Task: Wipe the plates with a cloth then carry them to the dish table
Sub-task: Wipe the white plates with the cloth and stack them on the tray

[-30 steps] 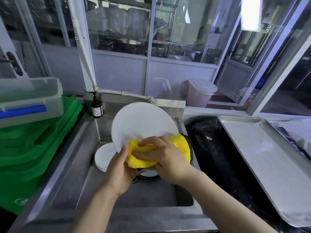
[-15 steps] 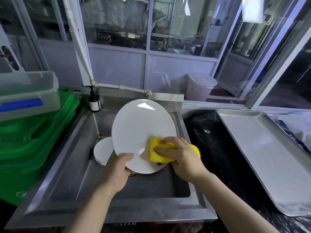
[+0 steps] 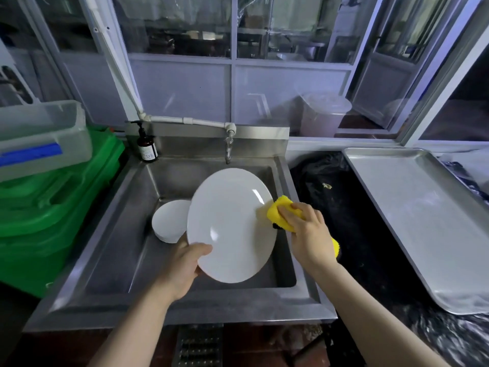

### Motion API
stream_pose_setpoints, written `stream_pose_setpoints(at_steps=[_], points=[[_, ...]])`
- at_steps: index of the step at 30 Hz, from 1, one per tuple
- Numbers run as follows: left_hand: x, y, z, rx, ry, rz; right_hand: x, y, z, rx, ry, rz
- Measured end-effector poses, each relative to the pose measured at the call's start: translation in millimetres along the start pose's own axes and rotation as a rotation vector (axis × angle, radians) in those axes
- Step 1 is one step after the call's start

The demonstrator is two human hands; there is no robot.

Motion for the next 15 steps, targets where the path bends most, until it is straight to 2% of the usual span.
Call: stream_pose_setpoints(at_steps=[4,11,15], points=[[-12.4,-22.8,0.0,-0.059,0.087,-0.008,14.3,37.5,13.5,0.124,-0.107,0.076],[-16.1,-47.3,6.4,-0.124,0.176,-0.009,58.5,74.4,57.4,0.116,-0.411,0.212],[-16.0,-52.5,12.1,-0.099,0.214,0.013,88.7,83.2,83.0,0.101,-0.591,0.256]])
Point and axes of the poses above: each hand's wrist, its own z-axis away from the middle knuckle, its own x-axis out of the palm, y = z × x, the point moved 7 cm from there along -z, towards the middle knuckle, and after that the axes turned 4 degrees about y, right-handed, at the moved point
